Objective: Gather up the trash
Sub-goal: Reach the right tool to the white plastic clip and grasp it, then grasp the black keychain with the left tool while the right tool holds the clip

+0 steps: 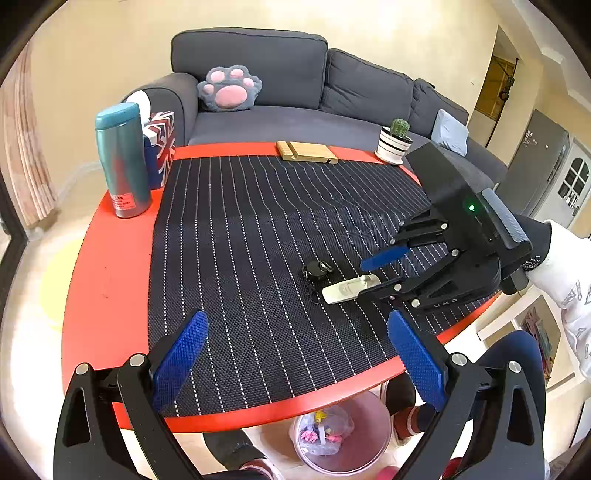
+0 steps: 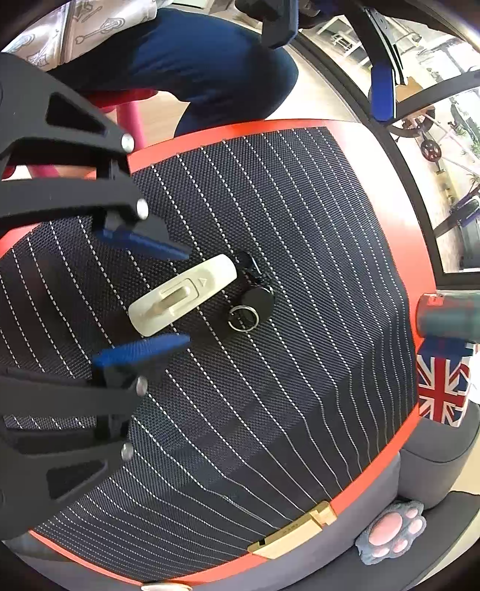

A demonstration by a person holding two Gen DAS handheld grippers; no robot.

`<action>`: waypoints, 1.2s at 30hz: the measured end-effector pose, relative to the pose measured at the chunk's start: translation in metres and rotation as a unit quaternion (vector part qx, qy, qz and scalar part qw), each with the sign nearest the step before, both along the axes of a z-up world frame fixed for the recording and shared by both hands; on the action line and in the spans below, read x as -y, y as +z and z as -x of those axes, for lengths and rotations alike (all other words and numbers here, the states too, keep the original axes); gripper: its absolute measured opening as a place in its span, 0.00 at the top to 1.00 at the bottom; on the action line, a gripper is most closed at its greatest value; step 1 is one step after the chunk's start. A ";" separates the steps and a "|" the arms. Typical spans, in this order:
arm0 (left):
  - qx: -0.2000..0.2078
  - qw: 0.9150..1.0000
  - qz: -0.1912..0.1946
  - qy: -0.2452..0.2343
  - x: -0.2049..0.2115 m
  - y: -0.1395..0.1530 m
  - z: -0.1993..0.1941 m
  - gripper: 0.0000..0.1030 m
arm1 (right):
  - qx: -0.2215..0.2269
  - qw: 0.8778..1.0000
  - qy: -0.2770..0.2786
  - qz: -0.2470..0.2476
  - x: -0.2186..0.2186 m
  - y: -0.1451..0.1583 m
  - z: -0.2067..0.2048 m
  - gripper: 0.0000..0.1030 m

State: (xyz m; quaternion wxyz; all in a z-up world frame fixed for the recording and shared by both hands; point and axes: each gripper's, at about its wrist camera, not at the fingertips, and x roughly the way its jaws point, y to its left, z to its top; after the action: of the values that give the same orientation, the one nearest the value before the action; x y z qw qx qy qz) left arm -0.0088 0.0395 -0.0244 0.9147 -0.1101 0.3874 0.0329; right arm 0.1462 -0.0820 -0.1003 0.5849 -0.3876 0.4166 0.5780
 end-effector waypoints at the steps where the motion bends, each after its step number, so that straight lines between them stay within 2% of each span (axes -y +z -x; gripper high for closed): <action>1: 0.000 1.000 0.001 0.000 0.000 0.000 0.000 0.09 | -0.002 1.000 -0.002 -0.001 0.001 0.000 -0.001 0.75; 4: -0.001 1.000 0.002 -0.002 0.000 -0.001 -0.001 0.09 | -0.004 1.000 -0.005 0.000 0.002 -0.001 -0.002 0.89; 7: -0.002 1.000 0.002 -0.004 0.001 -0.002 -0.002 0.09 | -0.005 1.000 -0.011 -0.003 0.003 0.001 -0.003 0.93; 18: -0.003 1.000 -0.003 -0.019 0.004 0.001 -0.017 0.09 | -0.025 0.998 -0.048 -0.035 0.017 0.017 -0.002 0.94; 27: -0.010 0.999 -0.013 -0.039 0.011 0.005 -0.041 0.09 | -0.027 0.990 -0.117 -0.071 0.037 0.042 -0.018 0.94; 36: -0.036 0.995 -0.038 -0.081 0.018 0.005 -0.076 0.09 | -0.022 0.983 -0.161 -0.087 0.063 0.055 -0.033 0.95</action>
State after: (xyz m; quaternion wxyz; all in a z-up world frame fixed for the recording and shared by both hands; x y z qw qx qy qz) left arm 0.0668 0.0216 -0.0193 0.9035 -0.0418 0.4260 -0.0227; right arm 0.1795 -0.1453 -0.0452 0.6922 -0.2504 0.4347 0.5189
